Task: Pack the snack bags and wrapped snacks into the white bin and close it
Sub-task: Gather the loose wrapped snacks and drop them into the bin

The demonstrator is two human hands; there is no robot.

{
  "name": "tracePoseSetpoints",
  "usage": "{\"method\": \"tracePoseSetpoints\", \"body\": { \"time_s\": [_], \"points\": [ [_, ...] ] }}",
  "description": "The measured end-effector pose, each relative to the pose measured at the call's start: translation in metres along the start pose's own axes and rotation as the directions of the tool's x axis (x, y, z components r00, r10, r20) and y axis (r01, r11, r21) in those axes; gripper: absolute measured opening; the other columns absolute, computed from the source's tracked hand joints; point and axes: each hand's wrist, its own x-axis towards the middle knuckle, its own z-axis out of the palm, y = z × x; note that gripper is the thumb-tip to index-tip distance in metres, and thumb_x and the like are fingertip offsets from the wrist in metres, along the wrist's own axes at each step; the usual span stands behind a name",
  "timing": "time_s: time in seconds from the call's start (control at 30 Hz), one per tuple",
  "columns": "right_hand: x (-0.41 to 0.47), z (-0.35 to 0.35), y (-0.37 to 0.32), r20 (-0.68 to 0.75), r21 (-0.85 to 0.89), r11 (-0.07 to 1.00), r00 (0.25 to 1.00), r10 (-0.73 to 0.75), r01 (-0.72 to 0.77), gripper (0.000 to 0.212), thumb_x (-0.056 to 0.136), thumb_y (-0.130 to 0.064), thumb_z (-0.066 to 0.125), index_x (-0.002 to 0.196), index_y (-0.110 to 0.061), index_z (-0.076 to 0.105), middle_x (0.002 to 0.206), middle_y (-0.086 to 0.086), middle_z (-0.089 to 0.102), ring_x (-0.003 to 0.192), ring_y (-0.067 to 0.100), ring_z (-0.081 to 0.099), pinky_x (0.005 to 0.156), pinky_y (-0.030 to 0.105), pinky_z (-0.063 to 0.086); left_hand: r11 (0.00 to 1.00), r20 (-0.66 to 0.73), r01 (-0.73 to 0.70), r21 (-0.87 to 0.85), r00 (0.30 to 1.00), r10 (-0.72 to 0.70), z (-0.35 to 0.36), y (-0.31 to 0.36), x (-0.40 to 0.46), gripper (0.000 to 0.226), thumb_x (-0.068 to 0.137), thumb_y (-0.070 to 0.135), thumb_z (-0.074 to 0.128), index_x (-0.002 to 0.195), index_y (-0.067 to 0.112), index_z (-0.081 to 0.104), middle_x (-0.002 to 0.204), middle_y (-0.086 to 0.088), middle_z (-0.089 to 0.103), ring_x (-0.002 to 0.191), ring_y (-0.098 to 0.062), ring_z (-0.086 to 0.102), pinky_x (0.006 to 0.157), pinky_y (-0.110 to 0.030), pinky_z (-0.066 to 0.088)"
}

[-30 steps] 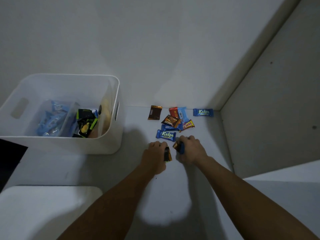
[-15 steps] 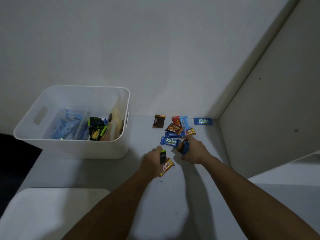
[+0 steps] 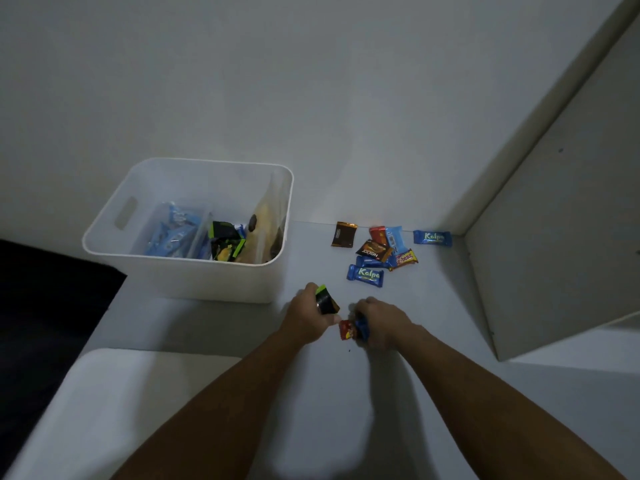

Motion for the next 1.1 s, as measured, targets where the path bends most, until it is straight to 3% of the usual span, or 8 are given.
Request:
{"method": "tracePoseSetpoints", "body": {
  "time_s": [0.2,0.3,0.37,0.47,0.57,0.73,1.0,1.1],
  "points": [
    [-0.012,-0.028,0.005,-0.036,0.056,0.979,0.979,0.198,-0.196,0.036,0.087,-0.03,0.061,0.117,-0.01,0.058,0.117,0.011,0.057,0.099,0.025,0.059,0.082,0.033,0.051,0.999,0.024,0.013,-0.051,1.0,-0.012,-0.026,0.037,-0.013,0.025,0.081,0.018,0.063,0.1,0.012,0.048,0.098,-0.015,0.061,0.083,-0.029,0.06,0.067,-0.036,0.049],
    [-0.016,-0.075,0.0,-0.136,0.165,0.961,0.96,0.245,-0.222,0.044,0.076,-0.027,0.073,0.116,-0.014,0.059,0.106,0.008,0.063,0.091,0.024,0.061,0.073,0.03,0.05,0.996,-0.008,-0.069,-0.064,0.998,0.069,-0.052,0.072,-0.017,0.025,0.078,0.017,0.066,0.1,0.014,0.053,0.093,-0.013,0.063,0.079,-0.03,0.063,0.06,-0.034,0.05],
    [-0.018,-0.118,-0.012,-0.203,0.287,0.942,0.95,0.236,-0.172,0.052,0.068,-0.028,0.081,0.114,-0.014,0.06,0.103,0.01,0.066,0.092,0.028,0.065,0.077,0.036,0.056,0.989,-0.092,-0.132,-0.062,0.988,0.126,-0.077,0.094,-0.016,0.022,0.075,0.014,0.069,0.093,0.014,0.057,0.09,-0.012,0.066,0.078,-0.03,0.065,0.058,-0.03,0.049],
    [-0.019,-0.175,-0.043,-0.254,0.471,0.88,0.948,0.191,-0.051,0.049,0.068,-0.025,0.085,0.106,-0.008,0.06,0.097,0.01,0.066,0.088,0.031,0.068,0.079,0.043,0.059,0.984,-0.213,-0.167,-0.064,0.965,0.15,-0.119,0.111,-0.013,0.024,0.073,0.014,0.073,0.095,0.013,0.062,0.088,-0.007,0.065,0.083,-0.024,0.063,0.063,-0.023,0.041],
    [-0.017,-0.211,-0.083,-0.213,0.622,0.783,0.968,0.136,0.027,0.044,0.071,-0.018,0.084,0.104,-0.004,0.058,0.095,0.013,0.064,0.077,0.028,0.068,0.06,0.037,0.061,0.995,-0.317,-0.094,-0.039,0.945,0.077,-0.16,0.101,-0.009,0.035,0.072,0.019,0.078,0.102,0.008,0.064,0.099,-0.012,0.068,0.09,-0.027,0.062,0.07,-0.024,0.042],
    [0.006,-0.224,-0.152,-0.156,0.662,0.749,0.984,0.08,0.044,0.051,0.073,-0.018,0.083,0.109,0.001,0.053,0.102,0.02,0.062,0.074,0.028,0.067,0.061,0.037,0.061,0.996,-0.38,0.084,0.005,0.922,-0.076,-0.21,0.059,0.0,0.034,0.071,0.018,0.077,0.101,0.007,0.065,0.104,-0.017,0.069,0.099,-0.033,0.064,0.074,-0.028,0.045],
    [0.065,-0.188,-0.229,-0.11,0.709,0.705,0.985,0.136,-0.019,0.039,0.075,-0.023,0.082,0.085,-0.002,0.051,0.09,0.019,0.06,0.076,0.036,0.069,0.067,0.047,0.061,0.981,-0.308,0.183,-0.055,0.932,-0.191,-0.236,-0.001,0.016,0.036,0.081,0.012,0.068,0.114,0.004,0.057,0.114,-0.019,0.064,0.104,-0.033,0.061,0.093,-0.043,0.052],
    [0.08,-0.176,-0.237,-0.163,0.612,0.791,0.977,0.137,-0.009,0.036,0.077,-0.025,0.079,0.091,-0.001,0.057,0.093,0.019,0.066,0.086,0.035,0.069,0.07,0.046,0.061,0.977,-0.309,0.209,-0.041,0.927,-0.212,-0.239,-0.017,0.02,0.045,0.084,0.008,0.058,0.128,0.003,0.05,0.128,-0.022,0.057,0.116,-0.036,0.054,0.101,-0.038,0.045]
  ]
}}
